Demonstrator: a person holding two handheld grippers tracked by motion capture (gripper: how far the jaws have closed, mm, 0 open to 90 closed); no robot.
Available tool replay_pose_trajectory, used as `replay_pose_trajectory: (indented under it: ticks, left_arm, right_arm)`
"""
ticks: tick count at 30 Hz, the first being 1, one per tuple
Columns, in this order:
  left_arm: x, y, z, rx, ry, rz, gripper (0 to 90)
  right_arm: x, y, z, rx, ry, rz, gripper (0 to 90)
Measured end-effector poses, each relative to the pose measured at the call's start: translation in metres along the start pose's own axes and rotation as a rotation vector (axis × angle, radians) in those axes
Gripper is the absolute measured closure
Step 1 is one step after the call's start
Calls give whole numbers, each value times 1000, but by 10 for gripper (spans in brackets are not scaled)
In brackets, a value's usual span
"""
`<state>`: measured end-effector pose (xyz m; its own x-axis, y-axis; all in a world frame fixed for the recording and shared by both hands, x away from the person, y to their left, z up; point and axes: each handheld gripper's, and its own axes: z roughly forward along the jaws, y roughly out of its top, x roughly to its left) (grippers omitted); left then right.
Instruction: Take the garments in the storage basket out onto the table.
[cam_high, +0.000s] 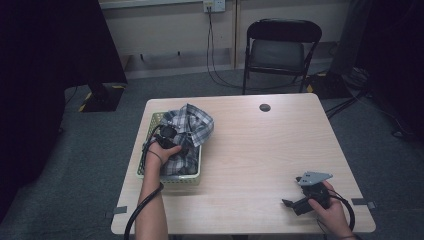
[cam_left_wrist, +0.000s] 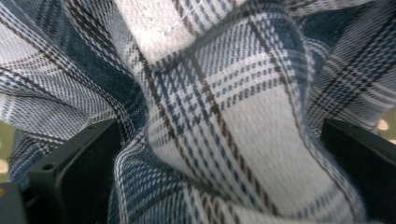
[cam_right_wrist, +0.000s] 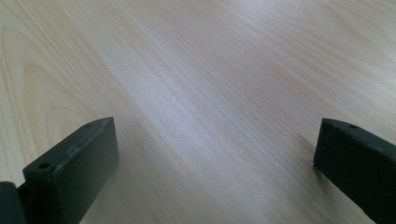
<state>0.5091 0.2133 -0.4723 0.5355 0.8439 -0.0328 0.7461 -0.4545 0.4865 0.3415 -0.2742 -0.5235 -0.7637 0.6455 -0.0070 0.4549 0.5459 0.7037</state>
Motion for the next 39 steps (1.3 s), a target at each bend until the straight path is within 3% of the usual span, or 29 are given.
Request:
replay_pose_trajectory:
  ticks: [13, 20, 26, 30, 33, 39]
  left_arm:
    - [0, -1, 15, 42, 8, -20, 0]
    - [-7, 0, 21, 75, 39, 13, 7]
    - [-10, -1, 18, 58, 32, 42, 159]
    - [-10, -1, 14, 49, 37, 38, 290]
    - [-10, 0, 5, 53, 23, 1, 435]
    - [-15, 1, -7, 53, 40, 13, 505]
  right_arm:
    - [0, 0, 0, 0, 0, 0, 0]
    - [0, 0, 0, 0, 0, -1, 0]
    - [0, 0, 0, 0, 0, -1, 0]
    - [0, 0, 0, 0, 0, -1, 0]
    - [0, 0, 0, 0, 0, 0, 0]
    - [0, 0, 0, 0, -1, 0, 0]
